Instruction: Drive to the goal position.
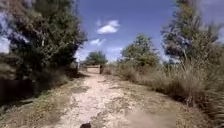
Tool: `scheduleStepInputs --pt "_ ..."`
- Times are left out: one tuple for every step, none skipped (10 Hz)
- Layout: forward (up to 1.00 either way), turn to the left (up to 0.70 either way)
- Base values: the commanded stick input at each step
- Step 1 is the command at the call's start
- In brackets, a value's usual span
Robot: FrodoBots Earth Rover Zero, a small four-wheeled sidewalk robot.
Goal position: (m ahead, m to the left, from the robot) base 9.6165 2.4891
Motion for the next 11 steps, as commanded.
scheduleStepInputs --pt "0.7 0.0" --pt "0.7 0.0" --pt "0.7 0.0" --pt "0.7 0.0" --pt "0.7 0.0" --pt "0.7 0.0" --pt "0.7 0.0" --pt "0.7 0.0" --pt "0.7 0.0" --pt "0.7 0.0" --pt "0.7 0.0"
